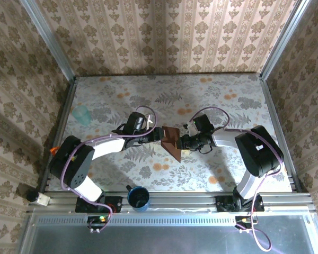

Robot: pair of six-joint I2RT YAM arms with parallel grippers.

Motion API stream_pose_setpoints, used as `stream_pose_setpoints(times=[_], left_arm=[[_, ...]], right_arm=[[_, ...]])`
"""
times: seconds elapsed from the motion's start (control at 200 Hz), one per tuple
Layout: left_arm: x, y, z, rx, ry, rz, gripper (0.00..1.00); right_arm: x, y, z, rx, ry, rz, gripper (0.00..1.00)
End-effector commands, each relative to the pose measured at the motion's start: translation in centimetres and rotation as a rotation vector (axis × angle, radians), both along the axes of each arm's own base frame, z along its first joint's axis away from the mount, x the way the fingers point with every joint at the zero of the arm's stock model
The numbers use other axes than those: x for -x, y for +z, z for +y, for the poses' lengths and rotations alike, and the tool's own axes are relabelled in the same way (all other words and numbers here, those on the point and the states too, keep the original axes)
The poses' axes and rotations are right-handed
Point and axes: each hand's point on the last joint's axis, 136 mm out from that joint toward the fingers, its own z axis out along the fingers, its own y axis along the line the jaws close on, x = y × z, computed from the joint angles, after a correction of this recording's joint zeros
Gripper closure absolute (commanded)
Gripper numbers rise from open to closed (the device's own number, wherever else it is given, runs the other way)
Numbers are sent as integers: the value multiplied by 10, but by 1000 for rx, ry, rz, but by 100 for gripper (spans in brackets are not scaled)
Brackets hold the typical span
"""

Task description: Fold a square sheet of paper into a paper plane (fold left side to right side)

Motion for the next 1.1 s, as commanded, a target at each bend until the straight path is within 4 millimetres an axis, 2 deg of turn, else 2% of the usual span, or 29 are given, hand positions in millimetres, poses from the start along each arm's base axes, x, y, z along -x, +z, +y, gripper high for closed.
stream_pose_setpoints(times=[0.0,0.165,0.365,0.53,0.7,0.9,0.97,1.005,1.095], left_arm=[[-2,-5,-4,-4,-27,4,44],[-6,-11,-15,5,-60,32,47],[-12,-13,-30,16,-98,36,59],[-13,-20,-31,9,-99,54,77],[-11,-16,-29,12,-78,59,95],[-9,-4,-30,30,-31,77,97],[-8,-1,-30,28,-19,88,97],[-7,-1,-30,28,-13,95,97],[-7,2,-31,36,-2,104,97]], right_arm=[[-2,-3,0,-4,11,-6,59],[-1,-3,0,-4,10,-4,59],[0,-3,0,-6,9,-5,59],[0,0,-3,-1,4,-13,59],[-4,13,-17,58,-36,-64,58],[-3,43,-40,183,-100,-178,55],[4,48,-42,244,-98,-211,55],[7,59,-41,261,-97,-254,55],[17,62,-34,350,-76,-312,54]])
